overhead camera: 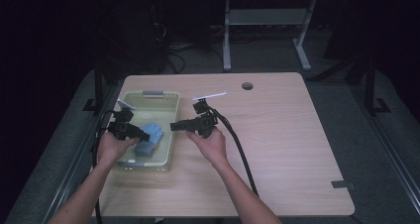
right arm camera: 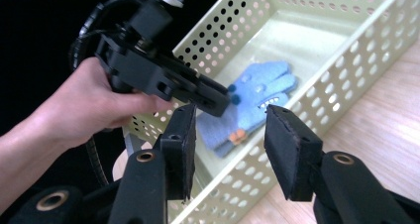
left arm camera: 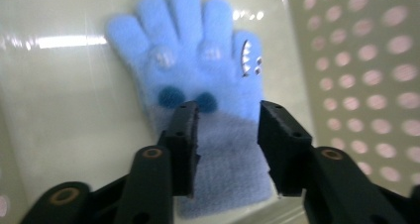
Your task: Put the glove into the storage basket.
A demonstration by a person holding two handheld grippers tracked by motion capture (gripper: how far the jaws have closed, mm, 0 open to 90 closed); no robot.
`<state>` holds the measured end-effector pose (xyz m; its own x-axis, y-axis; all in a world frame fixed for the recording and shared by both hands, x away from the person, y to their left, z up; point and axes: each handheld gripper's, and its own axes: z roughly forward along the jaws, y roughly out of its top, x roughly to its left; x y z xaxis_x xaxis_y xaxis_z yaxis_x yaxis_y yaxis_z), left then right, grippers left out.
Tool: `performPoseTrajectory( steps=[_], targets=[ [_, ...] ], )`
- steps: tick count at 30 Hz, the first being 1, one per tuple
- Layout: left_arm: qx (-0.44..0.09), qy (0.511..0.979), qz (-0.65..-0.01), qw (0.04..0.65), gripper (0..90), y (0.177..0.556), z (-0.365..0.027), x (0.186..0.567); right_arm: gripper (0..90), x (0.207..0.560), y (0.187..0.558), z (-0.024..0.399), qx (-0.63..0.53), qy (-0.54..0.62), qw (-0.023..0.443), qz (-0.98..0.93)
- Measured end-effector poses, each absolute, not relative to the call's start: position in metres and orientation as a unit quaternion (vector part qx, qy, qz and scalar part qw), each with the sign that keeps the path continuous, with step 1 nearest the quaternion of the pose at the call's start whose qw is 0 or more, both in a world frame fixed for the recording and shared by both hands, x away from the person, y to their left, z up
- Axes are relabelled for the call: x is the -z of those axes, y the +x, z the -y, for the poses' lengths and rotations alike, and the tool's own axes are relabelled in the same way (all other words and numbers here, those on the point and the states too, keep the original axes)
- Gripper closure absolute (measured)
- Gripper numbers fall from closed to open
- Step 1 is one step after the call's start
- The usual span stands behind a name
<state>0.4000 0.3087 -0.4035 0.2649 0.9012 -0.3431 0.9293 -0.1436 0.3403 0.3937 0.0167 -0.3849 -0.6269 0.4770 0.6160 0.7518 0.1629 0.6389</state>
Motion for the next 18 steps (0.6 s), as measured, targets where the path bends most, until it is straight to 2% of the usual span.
performPoseTrajectory(
  steps=[6,18],
  targets=[
    [0.024,0.744,-0.596,0.301,50.2,0.393,-0.311,0.393,54.0,0.384,0.393,-0.008,0.503,-0.419,0.134,0.744],
    [0.039,0.736,-0.572,0.361,45.2,0.387,-0.302,0.383,51.1,0.382,0.396,0.014,0.506,-0.428,0.126,0.738]
  ],
)
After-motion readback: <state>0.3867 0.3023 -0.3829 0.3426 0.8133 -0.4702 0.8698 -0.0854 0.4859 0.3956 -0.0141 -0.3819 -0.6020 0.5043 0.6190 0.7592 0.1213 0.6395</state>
